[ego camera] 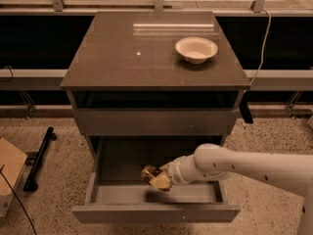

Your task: Place orange can into middle drawer

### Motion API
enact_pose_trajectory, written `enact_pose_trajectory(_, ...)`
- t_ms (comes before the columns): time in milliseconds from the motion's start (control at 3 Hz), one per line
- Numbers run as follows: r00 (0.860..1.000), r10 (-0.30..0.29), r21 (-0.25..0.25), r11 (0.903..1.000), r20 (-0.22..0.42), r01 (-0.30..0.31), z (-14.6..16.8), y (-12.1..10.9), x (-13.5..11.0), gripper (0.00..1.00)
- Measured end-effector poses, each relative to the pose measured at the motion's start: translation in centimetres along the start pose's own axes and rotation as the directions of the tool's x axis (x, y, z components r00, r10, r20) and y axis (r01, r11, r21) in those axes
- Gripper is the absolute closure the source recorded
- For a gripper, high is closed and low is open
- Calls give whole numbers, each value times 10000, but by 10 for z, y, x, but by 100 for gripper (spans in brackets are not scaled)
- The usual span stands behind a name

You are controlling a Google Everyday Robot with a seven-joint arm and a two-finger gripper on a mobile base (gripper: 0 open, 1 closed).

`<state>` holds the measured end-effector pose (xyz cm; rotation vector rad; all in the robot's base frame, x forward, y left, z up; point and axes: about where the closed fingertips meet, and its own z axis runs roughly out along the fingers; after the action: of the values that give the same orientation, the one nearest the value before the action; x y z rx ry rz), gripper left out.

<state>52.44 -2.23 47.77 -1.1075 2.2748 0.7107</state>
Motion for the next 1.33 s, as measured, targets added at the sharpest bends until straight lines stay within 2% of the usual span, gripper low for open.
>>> enact_pose_trajectory(667, 9927, 1185, 482, 9919, -236, -1172, 16, -38, 44, 59)
enact_pose_trajectory(1000, 9828, 1801, 692, 9818, -413, -1771, 26, -46, 56, 28)
enact_pose_trajectory(1333, 9839, 1740, 642, 9831, -411, -1712, 26, -44, 55, 3)
